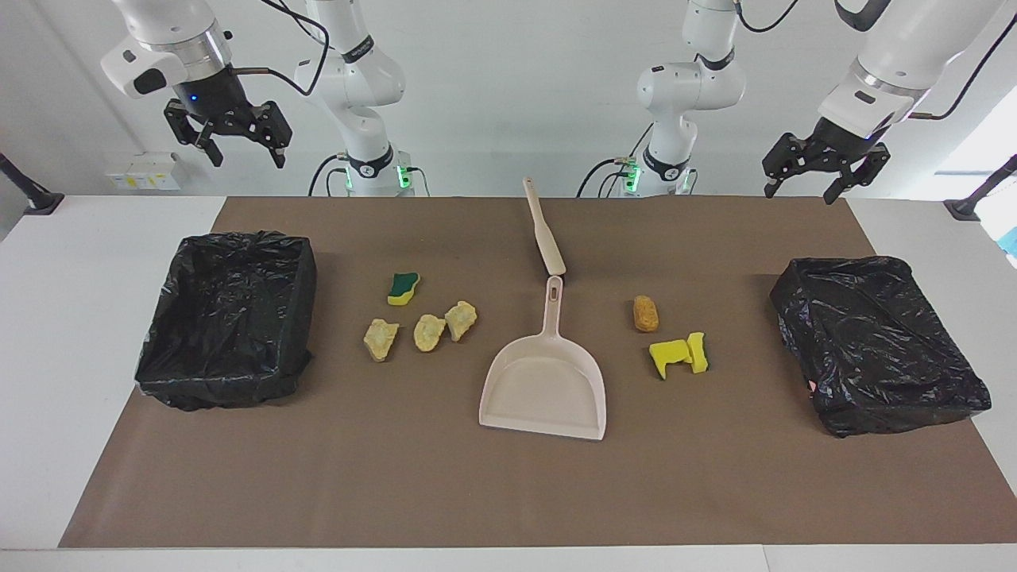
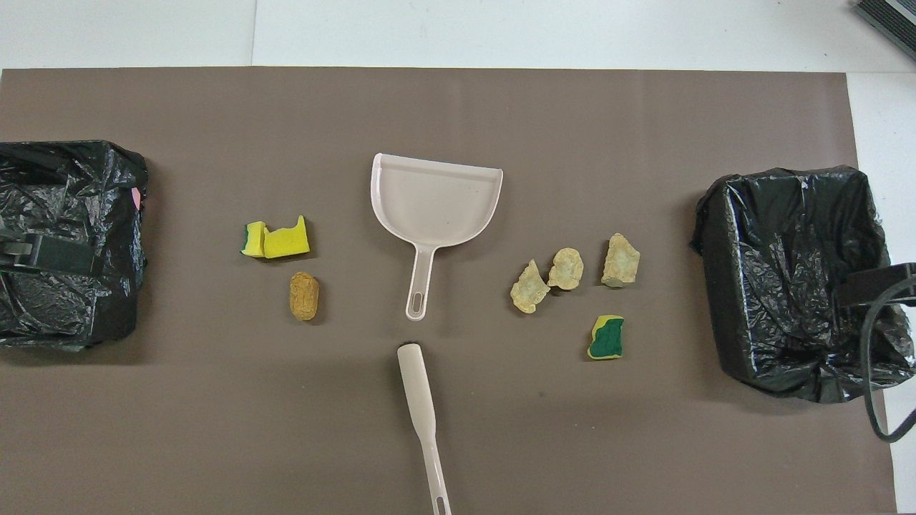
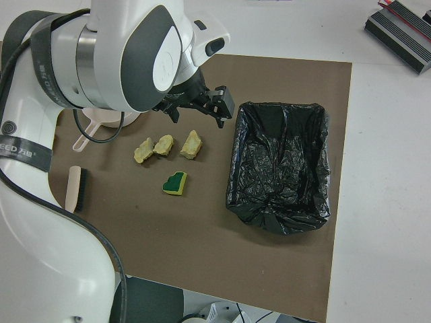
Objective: Sweep and dump trash in bin
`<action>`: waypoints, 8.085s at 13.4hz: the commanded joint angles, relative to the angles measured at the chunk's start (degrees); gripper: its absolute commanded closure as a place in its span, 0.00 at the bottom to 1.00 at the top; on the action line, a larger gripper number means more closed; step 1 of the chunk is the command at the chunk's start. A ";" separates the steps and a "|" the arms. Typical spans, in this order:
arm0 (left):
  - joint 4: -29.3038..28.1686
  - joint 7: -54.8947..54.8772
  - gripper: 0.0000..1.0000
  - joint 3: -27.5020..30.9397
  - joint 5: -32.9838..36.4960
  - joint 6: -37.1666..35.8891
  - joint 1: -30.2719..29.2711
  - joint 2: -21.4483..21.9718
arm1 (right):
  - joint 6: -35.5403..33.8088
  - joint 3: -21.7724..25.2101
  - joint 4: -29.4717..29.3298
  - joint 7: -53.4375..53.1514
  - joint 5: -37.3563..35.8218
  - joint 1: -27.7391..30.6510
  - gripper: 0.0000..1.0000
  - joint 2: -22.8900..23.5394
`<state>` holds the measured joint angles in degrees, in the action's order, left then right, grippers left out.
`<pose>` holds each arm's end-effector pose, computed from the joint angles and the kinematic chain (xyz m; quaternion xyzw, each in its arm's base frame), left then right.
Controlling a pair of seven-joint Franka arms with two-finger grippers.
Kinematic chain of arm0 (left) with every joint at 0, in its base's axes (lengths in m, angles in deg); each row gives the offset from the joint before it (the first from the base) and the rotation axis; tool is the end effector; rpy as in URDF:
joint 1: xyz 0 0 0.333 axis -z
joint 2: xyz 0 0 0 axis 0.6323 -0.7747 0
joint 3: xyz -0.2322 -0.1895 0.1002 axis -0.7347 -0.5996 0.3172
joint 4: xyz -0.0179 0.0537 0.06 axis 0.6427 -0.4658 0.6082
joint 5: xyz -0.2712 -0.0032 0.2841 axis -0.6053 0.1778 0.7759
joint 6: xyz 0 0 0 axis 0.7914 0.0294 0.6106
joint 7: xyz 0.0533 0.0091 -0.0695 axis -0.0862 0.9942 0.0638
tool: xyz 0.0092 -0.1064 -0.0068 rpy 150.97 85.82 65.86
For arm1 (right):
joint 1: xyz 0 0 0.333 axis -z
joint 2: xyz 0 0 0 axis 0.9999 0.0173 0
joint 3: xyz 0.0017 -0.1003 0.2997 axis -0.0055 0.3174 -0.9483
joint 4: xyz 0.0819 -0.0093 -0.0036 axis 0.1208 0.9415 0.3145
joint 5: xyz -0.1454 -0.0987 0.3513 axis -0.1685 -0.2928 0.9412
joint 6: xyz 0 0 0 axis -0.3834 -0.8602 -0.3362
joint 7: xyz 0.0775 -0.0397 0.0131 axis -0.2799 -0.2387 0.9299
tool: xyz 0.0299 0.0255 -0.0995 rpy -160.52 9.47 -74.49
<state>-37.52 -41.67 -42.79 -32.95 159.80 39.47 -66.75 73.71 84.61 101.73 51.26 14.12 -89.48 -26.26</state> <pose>0.5201 -0.0357 0.6486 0.9964 -0.0811 -0.0086 0.0242 0.4940 -0.0229 0.6686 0.9995 -0.0128 -0.0269 0.0114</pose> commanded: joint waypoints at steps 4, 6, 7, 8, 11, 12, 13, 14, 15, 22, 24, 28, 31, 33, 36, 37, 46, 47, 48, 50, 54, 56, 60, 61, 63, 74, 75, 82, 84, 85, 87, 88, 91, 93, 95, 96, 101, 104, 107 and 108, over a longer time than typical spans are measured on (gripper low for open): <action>0.37 0.18 0.00 -0.96 -0.71 0.33 0.72 0.52 | 0.63 -0.12 1.53 -0.22 0.85 0.20 0.00 -1.39; 0.11 0.18 0.00 -1.75 -0.71 4.89 0.72 0.17 | 0.54 -0.12 1.53 -0.22 0.85 0.20 0.00 -1.39; 0.11 0.27 0.00 -1.84 -0.79 6.74 0.72 -0.10 | 0.63 -0.12 1.53 -0.22 0.85 0.20 0.00 -1.39; 0.11 0.53 0.00 -2.10 -0.79 9.02 0.98 -0.45 | 0.54 -0.12 1.53 -0.22 0.85 0.20 0.00 -1.39; 0.46 5.08 0.00 -2.19 -0.79 15.08 3.17 -3.69 | 0.63 -0.12 1.53 -0.22 0.85 0.20 0.00 -1.39; 0.55 7.02 0.00 -2.28 -0.71 16.76 3.70 -4.57 | 0.54 -0.12 1.53 -0.22 0.85 0.20 0.00 -1.39; 0.63 8.25 0.00 -2.28 -0.53 17.30 4.49 -5.37 | 0.54 -0.12 1.53 -0.22 0.85 0.20 0.00 -1.39; 0.37 8.53 0.00 -2.37 -0.70 17.22 5.10 -5.46 | 0.54 -0.12 1.53 -0.22 0.85 0.20 0.00 -1.39; 0.28 8.88 0.00 -2.46 -0.79 17.39 5.63 -5.64 | 0.54 -0.12 1.53 -0.22 0.85 0.20 0.00 -1.39; -15.42 21.97 0.00 -2.54 -1.14 15.81 15.12 2.96 | 0.54 -0.12 1.53 -0.22 0.85 0.20 0.00 -1.39; -20.35 24.25 0.00 -2.63 -2.02 15.81 17.31 6.13 | 0.54 -0.12 1.53 -0.22 0.85 0.20 0.00 -1.39; -26.17 30.49 0.00 -2.63 -2.38 16.16 22.51 8.95 | 0.63 -0.12 1.53 -0.22 0.85 0.20 0.00 -1.39; -28.19 32.87 0.00 -2.63 -4.39 16.60 24.88 9.57 | 0.54 -0.12 1.53 -0.22 0.85 0.20 0.00 -1.39; -30.46 35.85 0.00 -2.63 -4.57 17.47 27.59 9.65 | 0.54 -0.12 1.53 -0.22 0.85 0.20 0.00 -1.39; -35.47 43.57 0.00 -2.63 -4.57 23.00 33.21 9.83 | 0.63 -0.12 1.53 -0.22 0.77 0.20 0.00 -1.39; -37.49 46.12 0.00 -2.63 -4.66 25.11 35.41 9.83 | 0.54 -0.12 1.53 -0.22 0.85 0.20 0.00 -1.39; -50.60 63.54 0.00 -2.63 -4.75 44.18 52.83 6.14 | 0.54 -0.12 1.53 -0.22 0.85 0.20 0.00 -1.39; -50.69 64.16 0.00 -2.72 -4.75 44.89 52.92 5.97 | 0.63 -0.12 1.53 -0.22 0.85 0.20 0.00 -1.39; -50.69 64.69 0.00 -2.72 -4.75 45.42 53.27 4.92 | 0.20 -0.12 1.53 -0.13 0.85 0.20 0.00 -1.39; -50.69 64.78 0.00 -2.63 -4.75 47.00 53.89 3.94 | -0.68 0.06 1.53 -0.13 0.85 0.29 0.00 -1.48; -50.69 64.52 0.00 -2.63 -4.75 46.93 53.98 2.81 | -0.77 0.06 1.53 -0.13 0.76 0.20 0.00 -1.57; -50.61 63.99 0.24 -2.63 -4.75 46.05 53.89 2.80 | -0.77 -0.12 1.53 -0.13 0.76 0.20 0.00 -1.66; -49.90 63.29 1.00 -2.63 -4.75 42.81 53.28 3.15 | -0.77 -0.12 1.70 -0.48 0.85 -0.06 0.00 -1.74; -49.38 62.15 1.00 -2.55 -4.84 41.66 53.19 3.41 | -0.77 -0.12 1.70 -0.48 0.85 -0.06 0.00 -1.74; -47.89 57.94 1.00 -2.11 -4.75 38.07 52.49 3.68 | -0.86 -0.12 1.70 -0.48 0.85 -0.06 0.00 -1.74; -31.03 24.92 1.00 -1.67 -3.78 6.60 23.52 10.63 | 15.90 -0.56 7.24 -13.72 3.21 -9.01 0.00 3.34; -29.70 20.96 1.00 -1.67 -1.78 6.49 19.74 10.10 | 18.36 -0.56 7.24 -16.80 3.40 -11.11 0.00 4.92; -15.56 -1.90 1.00 -1.67 4.65 8.60 0.65 -2.02 | 35.76 -0.56 6.72 -40.96 0.07 -27.11 0.00 16.87; -14.48 -7.35 1.00 -1.67 7.01 12.97 -1.65 -4.57 | 40.51 -0.56 6.27 -44.77 -0.47 -30.28 0.00 20.48; -14.74 -9.38 1.00 -1.67 7.81 14.74 -2.70 -5.19 | 42.45 -0.56 6.27 -45.47 -0.47 -32.47 0.00 22.32; -14.66 -14.91 1.00 -1.67 7.99 16.42 -5.51 -5.81 | 45.27 -0.47 6.19 -46.88 -1.86 -35.47 0.00 25.57; -14.75 -16.42 1.00 -1.67 8.52 16.60 -5.87 -5.73 | 46.67 -0.47 6.10 -48.37 -3.44 -37.48 0.00 27.42; -15.27 -17.92 1.00 -1.67 9.14 18.52 -6.93 -6.42 | 50.90 -0.47 5.22 -53.91 -9.15 -41.19 0.04 32.26; -15.36 -17.75 1.00 -1.67 9.14 18.54 -6.93 -7.22 | 51.52 -0.56 5.48 -53.74 -9.96 -40.93 0.05 32.27; -15.62 -17.84 1.00 -1.67 9.14 18.53 -7.02 -7.04 | 51.08 -0.56 5.66 -53.92 -10.05 -41.45 0.13 32.45; -15.80 -17.84 1.00 -1.67 9.14 18.45 -7.02 -6.96 | 50.82 -0.56 5.66 -53.92 -10.05 -41.54 0.21 32.45; -15.80 -17.92 1.00 -1.67 9.14 18.18 -7.11 -6.87 | 49.59 -0.56 6.54 -52.69 -10.13 -42.51 0.46 32.18; -15.89 -17.92 1.00 -1.67 9.14 17.92 -7.11 -6.87 | 49.41 -0.65 6.71 -51.46 -9.96 -42.51 0.36 32.18; -15.80 -17.92 1.00 -1.67 9.14 18.01 -7.11 -6.87 | 49.50 -0.73 7.24 -50.49 -9.78 -42.51 0.60 31.92; -15.80 -17.92 1.00 -1.67 9.14 18.09 -7.11 -6.87 | 49.50 -0.82 7.15 -49.88 -9.78 -42.42 0.73 31.92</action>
<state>-53.38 -58.92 -43.86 -24.67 177.62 33.19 -73.86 123.56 84.09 108.43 -0.42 5.33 -132.18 6.11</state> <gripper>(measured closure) 0.744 0.454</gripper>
